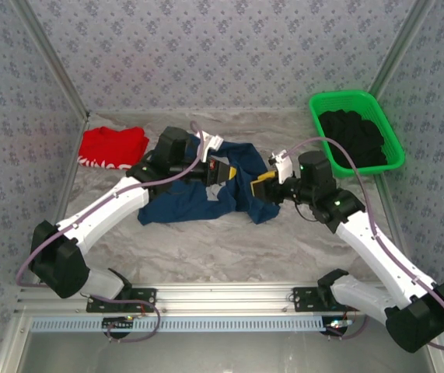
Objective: Fold the inside-out t-shirt
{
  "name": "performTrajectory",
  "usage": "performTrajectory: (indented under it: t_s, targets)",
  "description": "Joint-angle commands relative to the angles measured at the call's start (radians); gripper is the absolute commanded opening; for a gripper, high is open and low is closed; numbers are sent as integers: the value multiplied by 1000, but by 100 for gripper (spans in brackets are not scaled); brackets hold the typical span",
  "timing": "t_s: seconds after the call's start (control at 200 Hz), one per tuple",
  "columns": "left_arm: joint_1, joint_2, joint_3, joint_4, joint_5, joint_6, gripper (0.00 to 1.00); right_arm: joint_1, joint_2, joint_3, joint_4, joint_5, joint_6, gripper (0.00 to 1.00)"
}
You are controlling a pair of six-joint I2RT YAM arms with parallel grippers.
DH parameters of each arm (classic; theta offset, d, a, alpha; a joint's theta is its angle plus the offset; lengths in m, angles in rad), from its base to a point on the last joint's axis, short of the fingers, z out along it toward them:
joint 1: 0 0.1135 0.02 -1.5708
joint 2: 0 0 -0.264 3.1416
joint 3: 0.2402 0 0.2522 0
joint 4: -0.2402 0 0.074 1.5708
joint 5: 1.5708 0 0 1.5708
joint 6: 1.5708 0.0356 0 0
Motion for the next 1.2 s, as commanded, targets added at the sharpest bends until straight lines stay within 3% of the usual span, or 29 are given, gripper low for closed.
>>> performTrajectory:
  t_s: [0.0,0.105,0.2,0.435,0.525,0.7,0.744,0.839,0.994,1.119,1.199]
  targets:
    - [4,-29,-20,-5,1,164,3,4,25,30,39,-52,-9,44]
    - [4,-62,-54,26,-43,258,3,-5,37,26,31,-63,-6,44]
    - [-4,-68,-80,73,3,308,3,-12,33,25,3,-106,5,43]
    - [-145,25,-93,60,134,388,3,-207,-25,25,-176,219,185,46]
    - [-194,50,-110,45,155,415,4,-256,25,24,-234,208,239,46]
    - [-292,154,-107,1,64,439,6,-263,71,-7,-222,201,248,51]
    - [-326,192,-92,-4,48,432,11,-267,71,-12,-216,217,249,51]
    - [-383,257,-46,-21,20,419,32,-277,79,-17,-207,235,247,51]
    - [-393,248,-1,-95,-20,453,59,-276,109,-27,-172,262,246,52]
    - [-351,154,-34,-133,-72,457,64,-253,171,-47,-109,253,266,53]
    - [-259,66,-128,-59,-198,364,64,-216,264,-43,-29,247,278,53]
